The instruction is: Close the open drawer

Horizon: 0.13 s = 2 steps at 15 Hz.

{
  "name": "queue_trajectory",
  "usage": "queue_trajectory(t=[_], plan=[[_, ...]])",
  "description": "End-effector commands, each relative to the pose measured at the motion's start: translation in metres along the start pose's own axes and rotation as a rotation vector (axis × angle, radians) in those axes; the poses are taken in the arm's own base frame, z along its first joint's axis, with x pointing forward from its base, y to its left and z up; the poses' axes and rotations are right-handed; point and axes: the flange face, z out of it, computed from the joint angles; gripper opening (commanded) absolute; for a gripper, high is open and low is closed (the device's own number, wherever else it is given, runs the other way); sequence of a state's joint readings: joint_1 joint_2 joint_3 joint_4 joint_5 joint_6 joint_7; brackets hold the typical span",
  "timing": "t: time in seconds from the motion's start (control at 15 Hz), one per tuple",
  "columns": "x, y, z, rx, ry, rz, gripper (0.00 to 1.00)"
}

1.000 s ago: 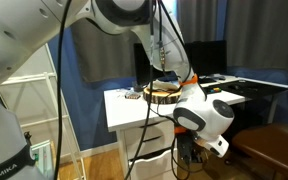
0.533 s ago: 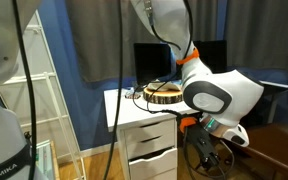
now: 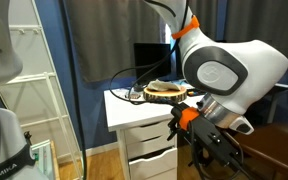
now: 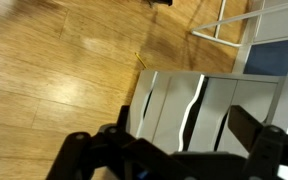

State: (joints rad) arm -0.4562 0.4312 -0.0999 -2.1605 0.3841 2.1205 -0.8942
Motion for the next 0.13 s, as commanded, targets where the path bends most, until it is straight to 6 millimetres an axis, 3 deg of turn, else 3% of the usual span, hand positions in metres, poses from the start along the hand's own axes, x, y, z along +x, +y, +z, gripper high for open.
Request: queue_trajectory(t=[0.0,0.07], plan=[[-0.0019,-0.0014,-0.0005,0.002,-0.001,-0.009,1.0],[-0.0024,-0.0027,0.0002,0.003,-0.002,-0.015,1.0]])
